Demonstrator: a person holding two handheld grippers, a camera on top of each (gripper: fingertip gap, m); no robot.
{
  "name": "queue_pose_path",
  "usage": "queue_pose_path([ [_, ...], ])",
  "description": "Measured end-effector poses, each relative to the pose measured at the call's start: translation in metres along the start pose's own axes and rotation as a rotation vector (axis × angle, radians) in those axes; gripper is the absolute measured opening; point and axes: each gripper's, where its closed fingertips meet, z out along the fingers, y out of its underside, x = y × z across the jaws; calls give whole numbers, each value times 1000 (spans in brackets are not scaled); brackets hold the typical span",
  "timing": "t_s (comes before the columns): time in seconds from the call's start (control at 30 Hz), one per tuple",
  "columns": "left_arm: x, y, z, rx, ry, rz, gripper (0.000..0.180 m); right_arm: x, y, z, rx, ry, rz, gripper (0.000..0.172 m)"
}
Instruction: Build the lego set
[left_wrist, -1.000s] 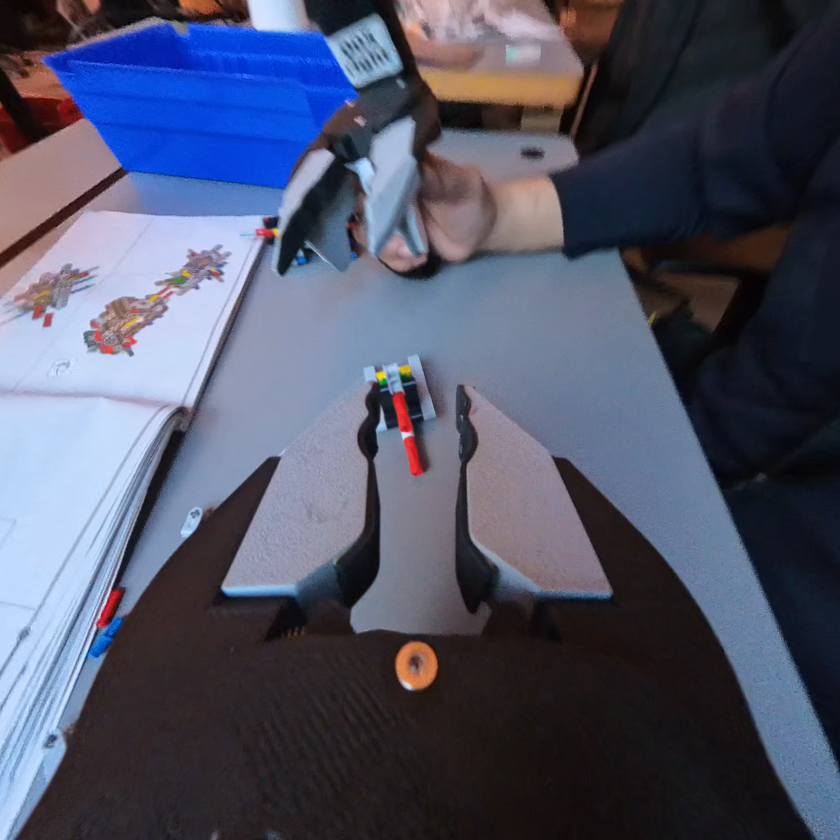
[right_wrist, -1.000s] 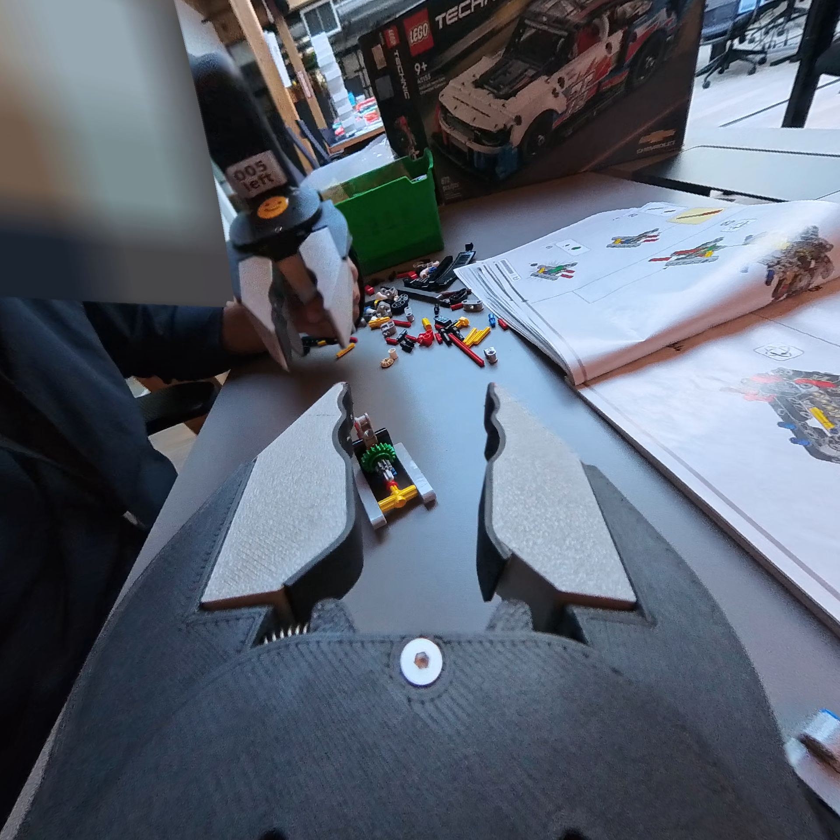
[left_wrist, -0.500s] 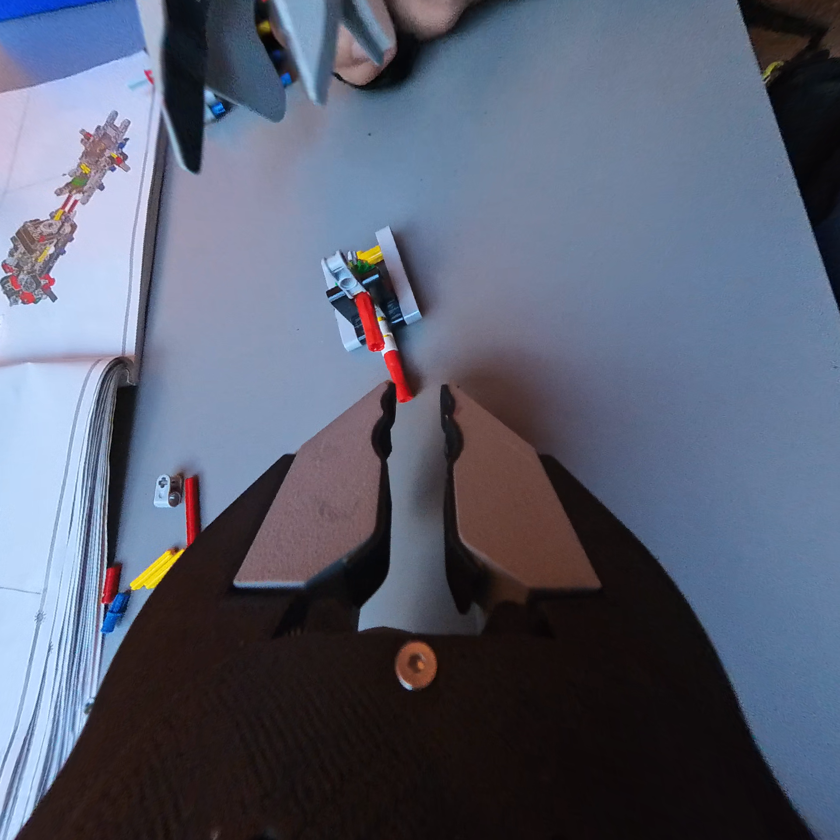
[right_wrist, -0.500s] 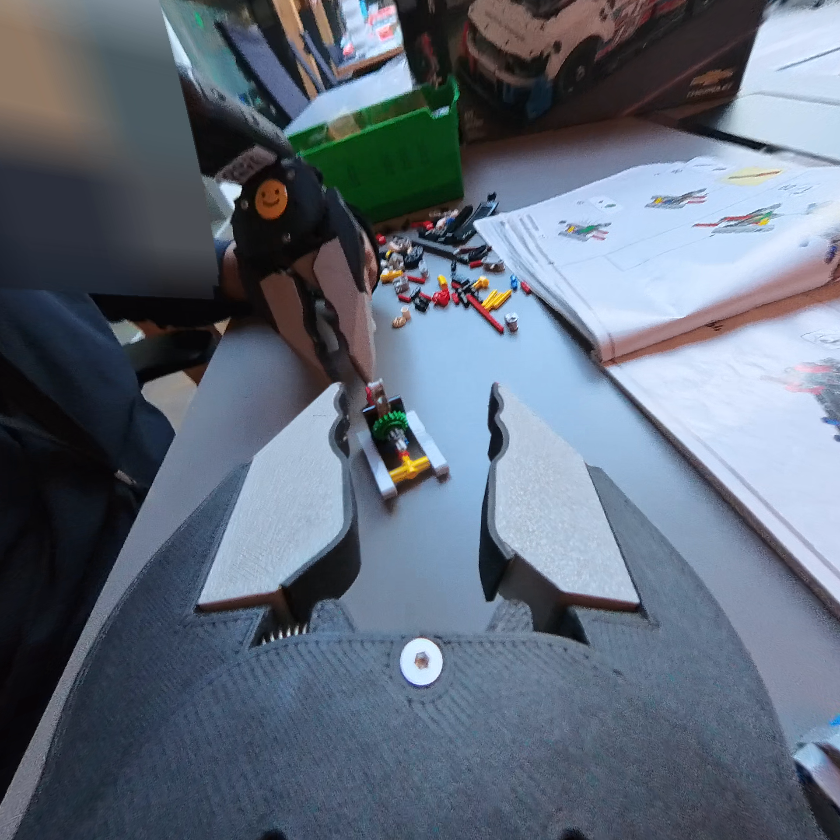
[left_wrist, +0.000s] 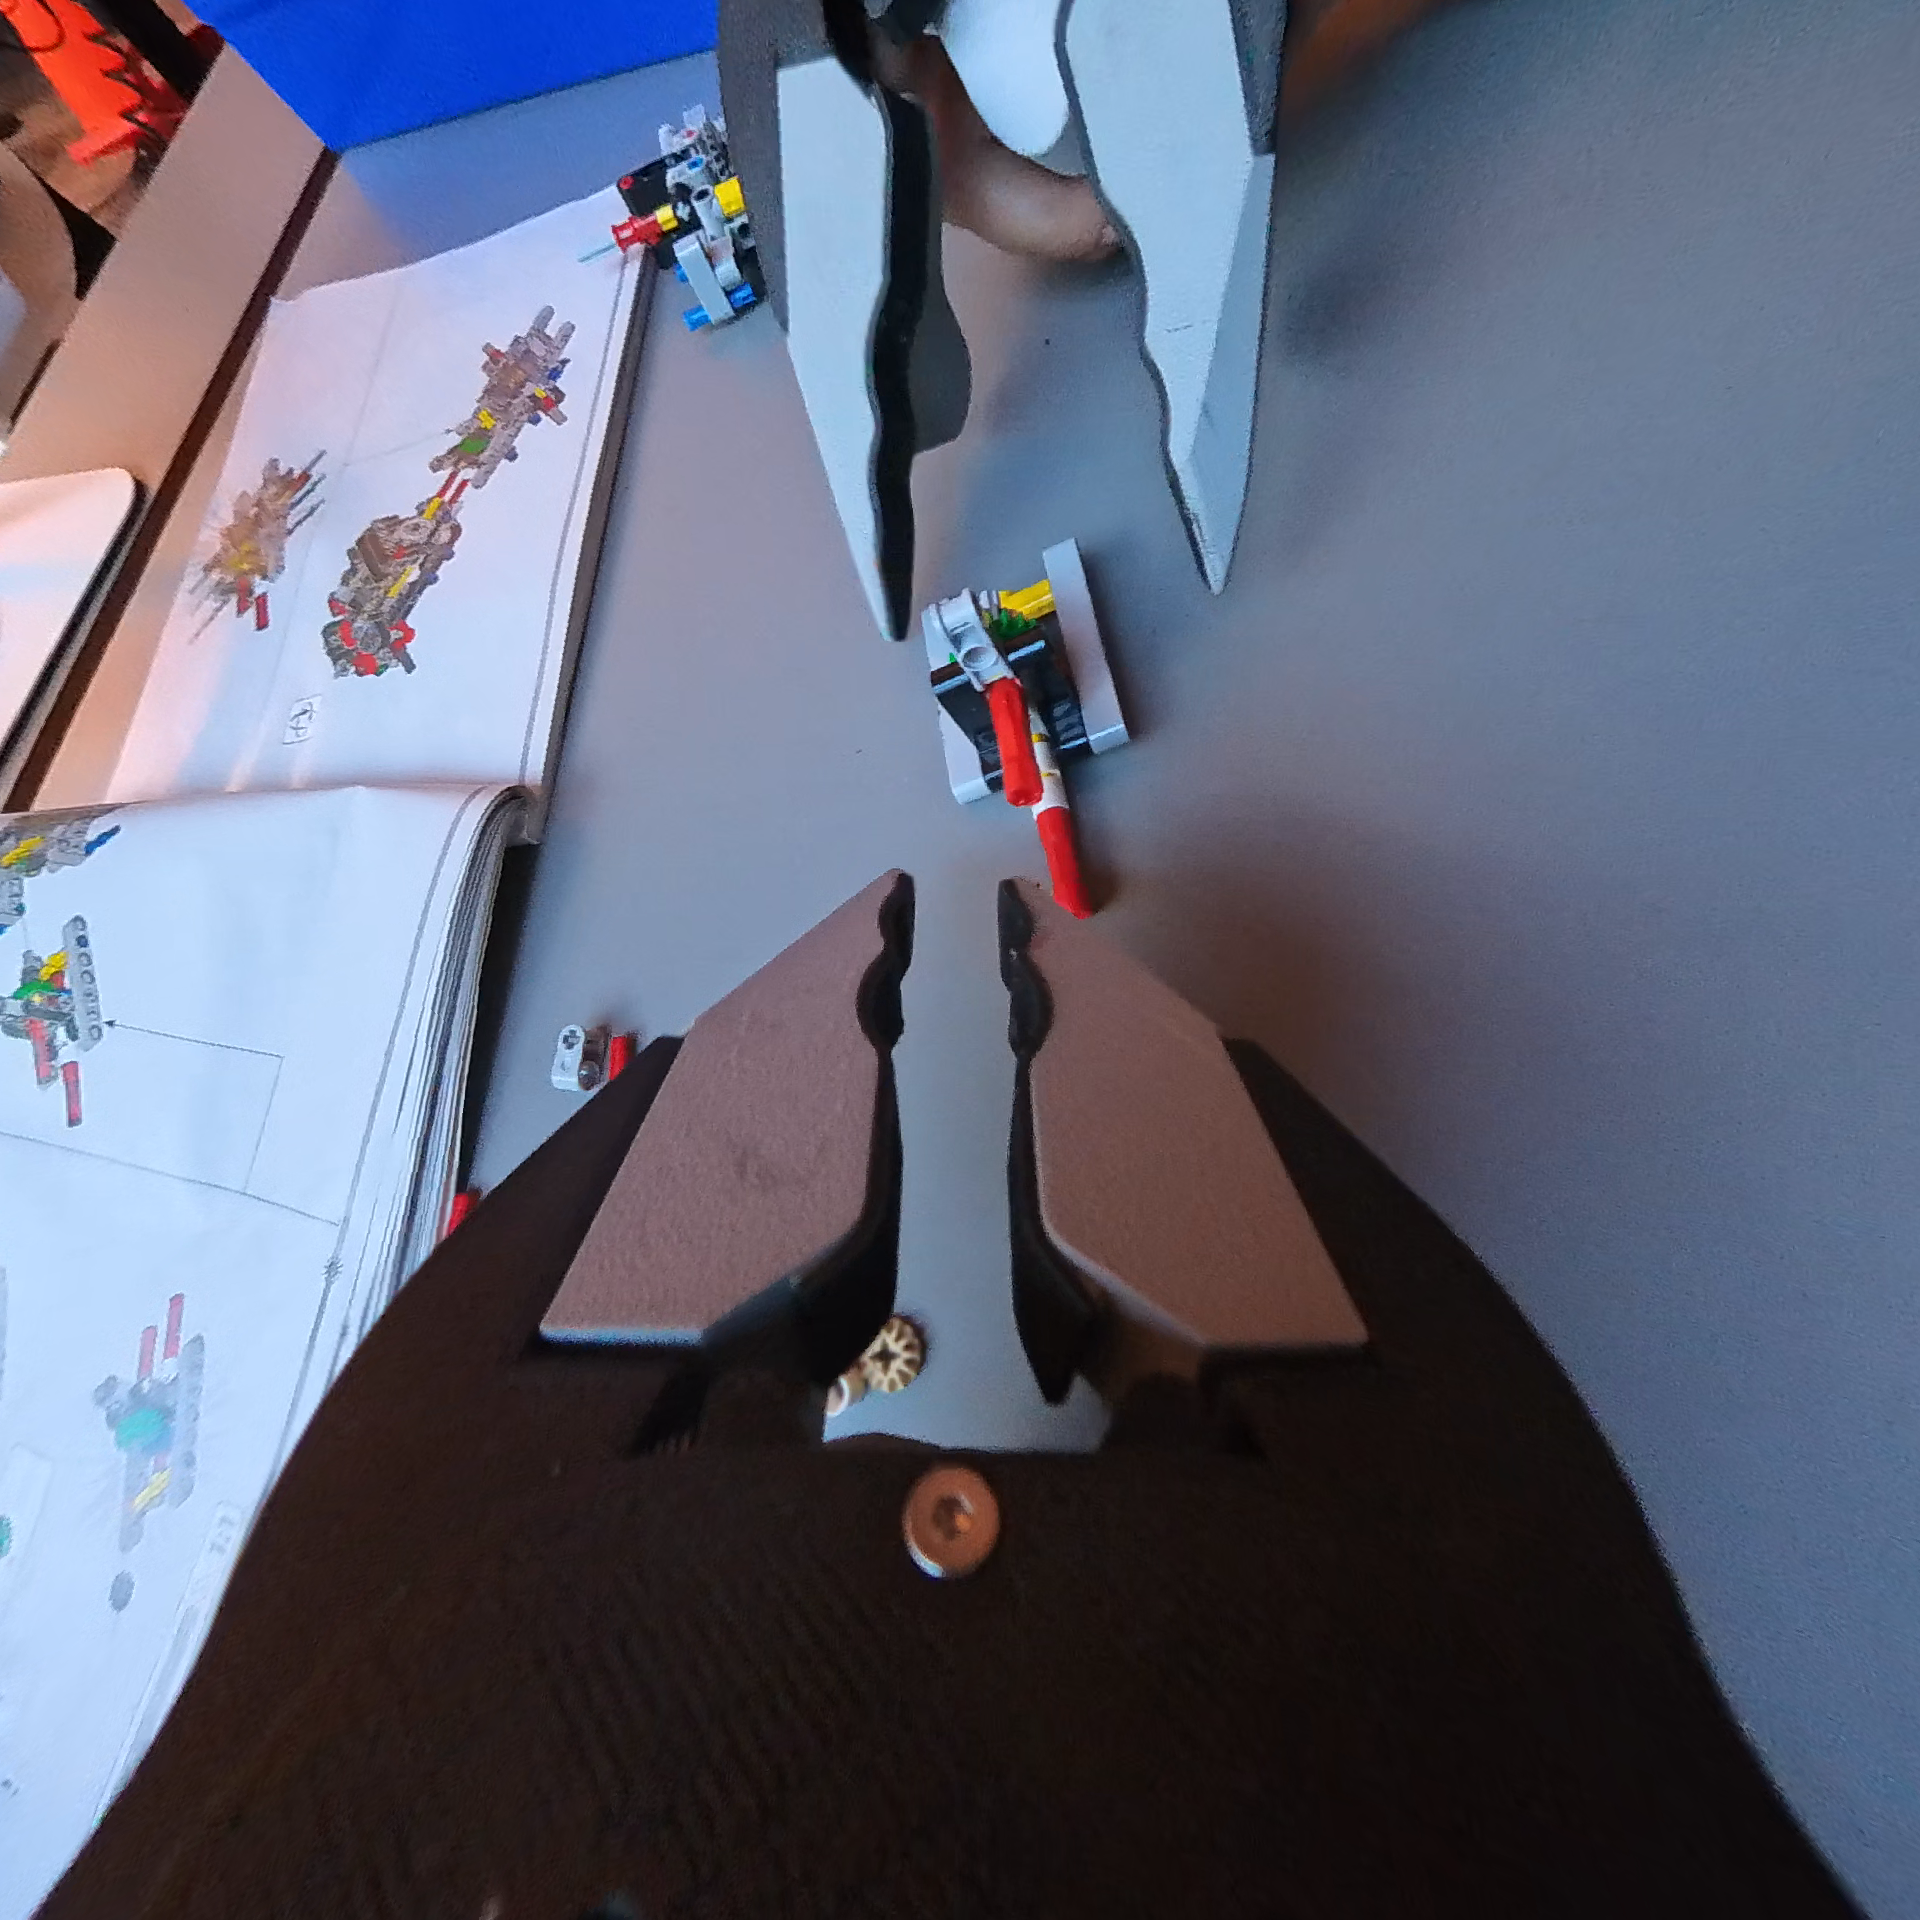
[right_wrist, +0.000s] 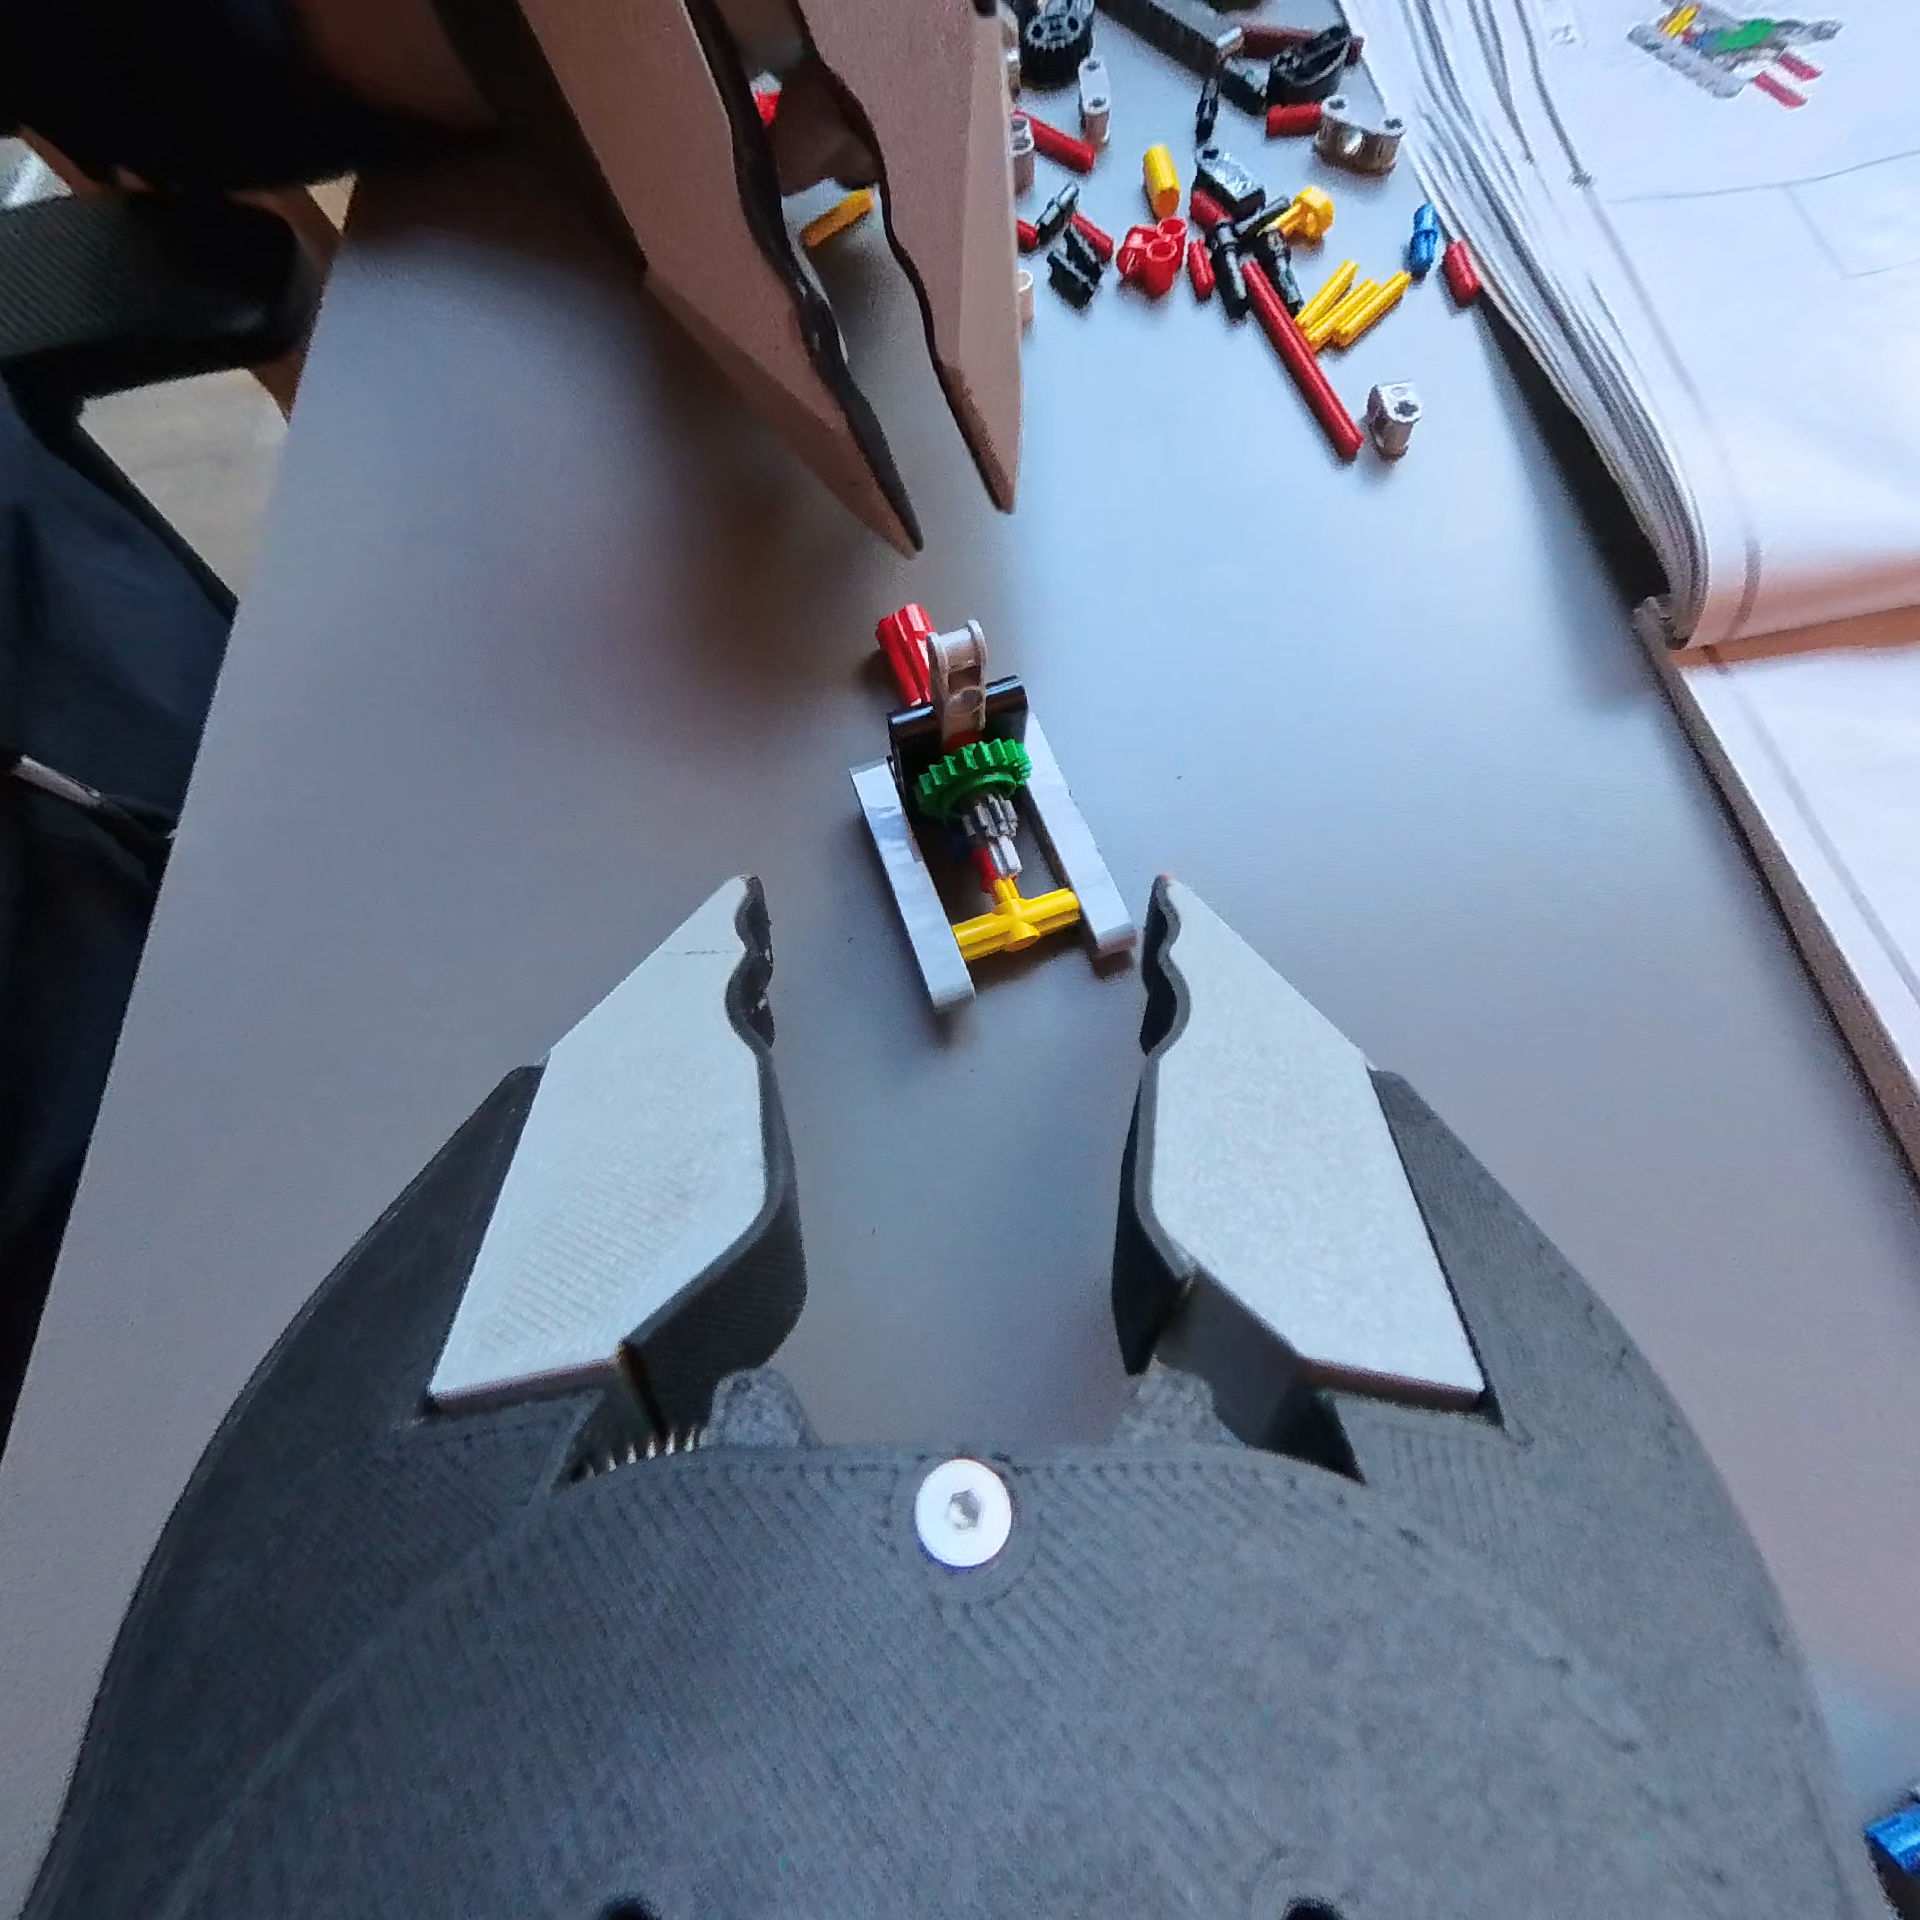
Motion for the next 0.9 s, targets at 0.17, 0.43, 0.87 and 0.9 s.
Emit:
queue_pose_path([
  [0.17,-1,1,1,-10,-13,12,11,0,0,0,-3,-3,4,68],
  [0.43,-12,-9,-8,52,-82,24,1,-1,3,2,-25,-4,2,67],
  [0.87,-19,-4,-8,34,-104,-10,0,-1,3,3,-29,-2,1,65],
  [0.9,-19,-3,-7,31,-104,-10,0,-1,3,3,-29,-2,0,65],
])
